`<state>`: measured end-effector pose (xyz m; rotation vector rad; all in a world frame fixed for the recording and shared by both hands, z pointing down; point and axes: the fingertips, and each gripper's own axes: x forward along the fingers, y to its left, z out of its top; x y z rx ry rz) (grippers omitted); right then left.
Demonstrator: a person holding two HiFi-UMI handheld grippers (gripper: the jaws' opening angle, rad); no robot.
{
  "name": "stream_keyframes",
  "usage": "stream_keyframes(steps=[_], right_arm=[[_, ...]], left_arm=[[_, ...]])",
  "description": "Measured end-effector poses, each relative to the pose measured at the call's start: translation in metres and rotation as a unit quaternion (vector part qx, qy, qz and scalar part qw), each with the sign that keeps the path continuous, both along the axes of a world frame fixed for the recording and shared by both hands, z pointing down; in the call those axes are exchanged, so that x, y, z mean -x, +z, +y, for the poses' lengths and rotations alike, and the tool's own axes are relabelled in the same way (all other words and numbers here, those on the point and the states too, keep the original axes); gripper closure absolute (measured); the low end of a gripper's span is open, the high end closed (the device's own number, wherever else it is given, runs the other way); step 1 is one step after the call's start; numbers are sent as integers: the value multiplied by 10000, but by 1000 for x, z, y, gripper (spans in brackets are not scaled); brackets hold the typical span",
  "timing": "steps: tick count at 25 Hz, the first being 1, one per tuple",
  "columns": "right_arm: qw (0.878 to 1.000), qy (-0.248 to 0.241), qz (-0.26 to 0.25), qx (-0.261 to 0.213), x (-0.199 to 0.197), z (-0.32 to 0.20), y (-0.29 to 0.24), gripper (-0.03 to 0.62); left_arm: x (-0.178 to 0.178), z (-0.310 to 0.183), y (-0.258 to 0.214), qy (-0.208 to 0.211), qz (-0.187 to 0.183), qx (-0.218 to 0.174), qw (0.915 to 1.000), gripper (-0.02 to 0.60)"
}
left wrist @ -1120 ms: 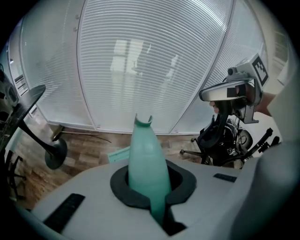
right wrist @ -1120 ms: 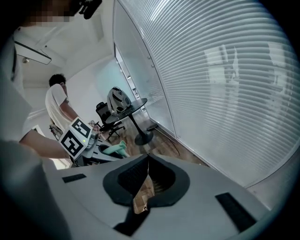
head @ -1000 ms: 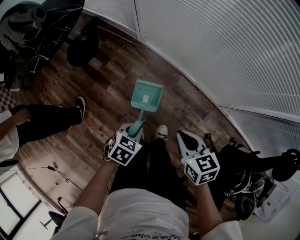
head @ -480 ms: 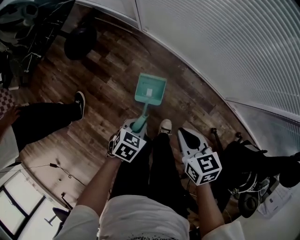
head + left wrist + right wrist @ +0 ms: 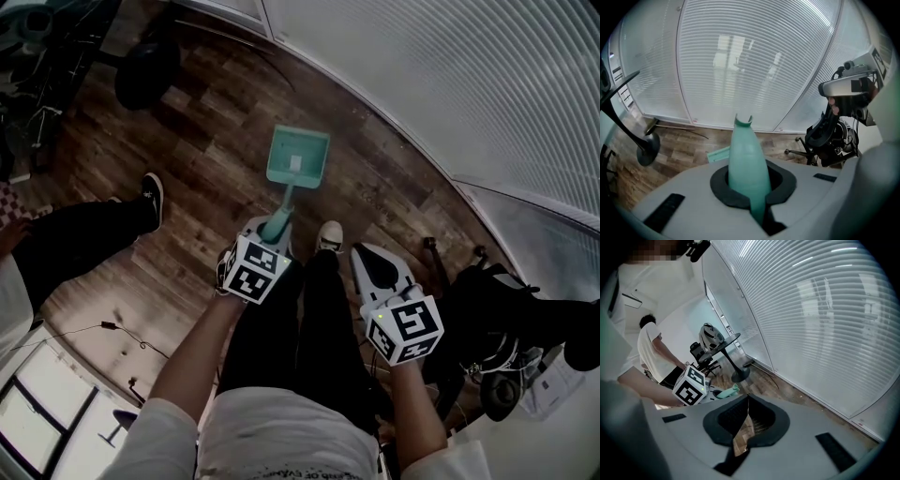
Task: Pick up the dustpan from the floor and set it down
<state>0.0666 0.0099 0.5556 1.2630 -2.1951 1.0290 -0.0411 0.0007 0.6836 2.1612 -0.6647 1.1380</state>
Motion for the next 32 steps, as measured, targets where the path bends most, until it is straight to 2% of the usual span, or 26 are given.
stream_keyframes(steps=[8,32], right_arm=[[9999,103,-1,127,-9,6,6,568],[9995,129,-94,257,-12,16,13,568]], left_arm=[[-4,-6,24,-206,31,103,9997,558],[-9,6,48,-134,-12,253,9996,557]])
